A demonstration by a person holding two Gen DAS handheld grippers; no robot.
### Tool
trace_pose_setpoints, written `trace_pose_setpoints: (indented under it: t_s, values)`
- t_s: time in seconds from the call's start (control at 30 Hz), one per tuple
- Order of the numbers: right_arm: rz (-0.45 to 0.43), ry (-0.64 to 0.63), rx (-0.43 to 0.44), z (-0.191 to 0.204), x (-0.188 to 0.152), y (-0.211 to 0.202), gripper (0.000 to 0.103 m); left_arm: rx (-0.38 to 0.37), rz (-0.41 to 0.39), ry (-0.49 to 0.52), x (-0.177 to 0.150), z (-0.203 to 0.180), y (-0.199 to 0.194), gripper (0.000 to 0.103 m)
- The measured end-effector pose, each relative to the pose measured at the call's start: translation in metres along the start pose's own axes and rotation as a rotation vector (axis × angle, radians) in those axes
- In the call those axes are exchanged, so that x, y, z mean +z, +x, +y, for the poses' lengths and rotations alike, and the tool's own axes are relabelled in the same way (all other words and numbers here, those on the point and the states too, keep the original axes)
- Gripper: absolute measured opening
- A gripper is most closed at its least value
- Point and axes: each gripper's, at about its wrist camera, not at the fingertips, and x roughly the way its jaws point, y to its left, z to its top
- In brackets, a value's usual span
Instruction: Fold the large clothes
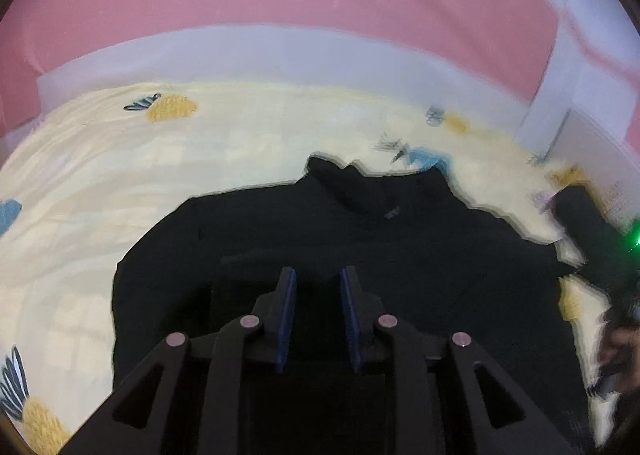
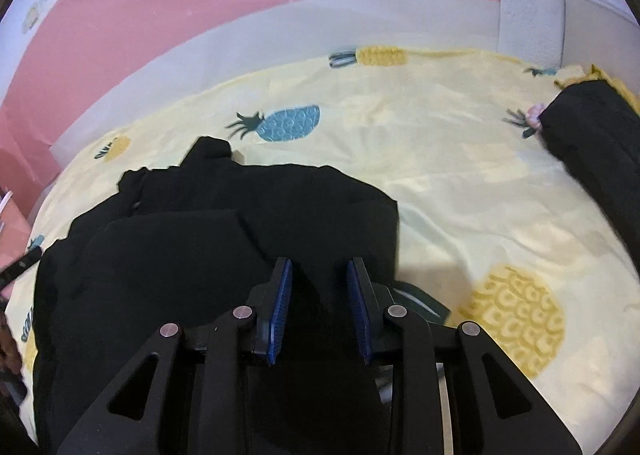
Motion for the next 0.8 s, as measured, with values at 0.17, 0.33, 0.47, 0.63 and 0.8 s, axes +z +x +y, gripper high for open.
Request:
trace_pose_setpoints:
  t_s: [0.17,0.33,0.47,0.63,0.8]
  values:
    - [0.102,0.004,-0.033,-0.006,-0.004,0.052,0.028,0.012,-0.022,0.010,-0.028,0.011,0.032,0.023]
    - [0.091,-0.059,-0.094,0.003,-0.010,0.063,0.028,0.041,-0.018,0.026,-0.027,0.006,0.033,0.023]
    - [0.029,-0.082,-0.095,0.009,-0.009,0.022,0.028,-0.002,-0.013,-0.022,-0.023,0.009,-0.001,0.023]
    - [-0.061,-0.110,0.034,0.027,-0.028,-0.037,0.029,-0.086,-0.069,-0.020,-0.042,0.011,-0.041,0.023]
    - [0.078,-0.159,0.030,0.039,-0.062,0.002,0.028,-0.092,0.005,-0.026,-0.062,0.016,-0.012,0.023]
